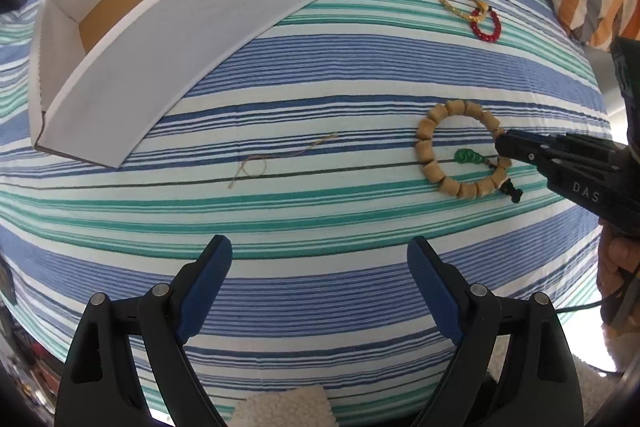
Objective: Organize jewelry
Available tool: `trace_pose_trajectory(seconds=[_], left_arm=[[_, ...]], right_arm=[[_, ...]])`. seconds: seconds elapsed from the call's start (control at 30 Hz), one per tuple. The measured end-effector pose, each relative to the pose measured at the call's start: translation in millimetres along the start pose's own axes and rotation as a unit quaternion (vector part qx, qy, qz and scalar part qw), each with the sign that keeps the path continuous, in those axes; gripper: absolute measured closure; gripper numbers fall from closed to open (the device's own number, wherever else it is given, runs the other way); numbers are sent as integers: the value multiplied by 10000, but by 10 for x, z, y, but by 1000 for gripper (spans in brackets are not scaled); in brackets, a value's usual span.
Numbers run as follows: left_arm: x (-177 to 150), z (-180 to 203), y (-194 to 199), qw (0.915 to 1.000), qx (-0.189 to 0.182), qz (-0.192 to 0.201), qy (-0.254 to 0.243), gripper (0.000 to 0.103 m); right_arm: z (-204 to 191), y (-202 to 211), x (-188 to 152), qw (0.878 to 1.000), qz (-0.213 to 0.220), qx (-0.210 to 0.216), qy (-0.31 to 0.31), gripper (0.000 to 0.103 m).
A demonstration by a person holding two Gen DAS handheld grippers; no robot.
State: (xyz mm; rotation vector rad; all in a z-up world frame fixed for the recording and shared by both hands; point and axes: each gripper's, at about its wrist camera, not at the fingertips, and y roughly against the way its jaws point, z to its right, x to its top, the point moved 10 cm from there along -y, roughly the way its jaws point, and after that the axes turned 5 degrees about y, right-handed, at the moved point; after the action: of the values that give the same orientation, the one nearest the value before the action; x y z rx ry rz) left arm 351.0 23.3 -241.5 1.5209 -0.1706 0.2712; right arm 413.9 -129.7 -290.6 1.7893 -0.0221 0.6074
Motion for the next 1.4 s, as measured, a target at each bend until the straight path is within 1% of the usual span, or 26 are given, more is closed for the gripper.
trace_pose_trajectory(seconds=[0.07, 0.1, 0.13, 0.17, 0.2, 0.23, 0.27, 0.33, 0.4, 0.47, 0.6, 0.7, 0.83, 0.87, 0.9, 0.97, 1.0, 1.03, 1.07, 1.13, 1.17, 1.23, 1.27, 1.3, 1.33, 1.4], left_arm=[[6, -84, -22, 9999, 20, -29, 110, 13], [5, -105, -31, 9999, 33, -46, 145, 13], [5, -131, -40, 9998, 37, -64, 177, 13], [8, -141, -40, 9998, 30, -66, 185, 13], [15, -145, -33, 9998, 23, -50, 178, 13], [22, -141, -27, 9998, 19, -32, 170, 13], [35, -136, -25, 9999, 4, -17, 165, 13], [65, -117, -42, 9998, -40, -25, 184, 13], [118, -66, -64, 9997, -106, -44, 193, 13], [206, 25, -77, 9997, -202, -16, 157, 13], [469, 272, -165, 9992, -369, 141, -11, 13], [699, 393, -361, 9997, -187, 176, -60, 13], [915, 458, -604, 9988, 299, 251, -283, 14], [946, 481, -625, 9987, 284, 302, -309, 12], [969, 507, -644, 9985, 279, 324, -328, 12], [975, 525, -685, 9980, 416, 292, -387, 13], [972, 529, -694, 9975, 481, 316, -421, 16], [967, 529, -706, 9970, 543, 326, -455, 22], [954, 537, -721, 9967, 566, 326, -490, 24], [931, 539, -695, 9968, 486, 389, -493, 34], [915, 547, -684, 9969, 427, 395, -524, 38], [883, 544, -649, 9965, 383, 425, -615, 53], [878, 552, -641, 9962, 367, 436, -658, 57], [873, 568, -632, 9959, 335, 440, -711, 71], [859, 581, -617, 9957, 316, 443, -756, 90], [848, 572, -598, 9944, 424, 463, -849, 90]], right_arm=[[-257, 43, 205, 9981, 267, 175, 534, 89], [-332, 76, 332, 9959, 467, 147, 758, 89], [-341, 94, 454, 9941, 622, 28, 882, 89], [-308, 103, 576, 9928, 716, -181, 942, 88], [-250, 118, 675, 9923, 740, -378, 923, 80], [-193, 146, 732, 9929, 702, -453, 846, 74], [-127, 212, 759, 9937, 715, -404, 765, 66], [-61, 351, 804, 9937, 868, -260, 662, 66], [86, 452, 771, 9938, 927, -298, 536, 66], [245, 473, 703, 9950, 896, -292, 336, 66], [533, 432, 518, 9968, 701, -370, 40, 66], [628, 422, 487, 9972, 672, -314, -138, 66], [678, 442, 585, 9960, 784, -108, -425, 66], [689, 434, 622, 9956, 804, -59, -478, 66], [704, 424, 665, 9952, 819, -21, -528, 66], [763, 391, 776, 9939, 859, 85, -693, 66], [819, 356, 843, 9927, 868, 152, -819, 66], [893, 305, 914, 9913, 858, 203, -982, 66], [992, 239, 991, 9887, 845, 247, -1212, 66], [1167, 109, 1131, 9821, 824, 364, -1655, 67], [1229, 45, 1195, 9786, 809, 436, -1840, 71], [1286, -104, 1296, 9751, 690, 526, -2039, 73], [1298, -188, 1329, 9745, 586, 525, -2101, 73], [1313, -267, 1346, 9741, 483, 470, -2160, 75], [1324, -324, 1355, 9738, 411, 414, -2197, 77], [1340, -325, 1407, 9754, 493, 211, -2140, 93]])
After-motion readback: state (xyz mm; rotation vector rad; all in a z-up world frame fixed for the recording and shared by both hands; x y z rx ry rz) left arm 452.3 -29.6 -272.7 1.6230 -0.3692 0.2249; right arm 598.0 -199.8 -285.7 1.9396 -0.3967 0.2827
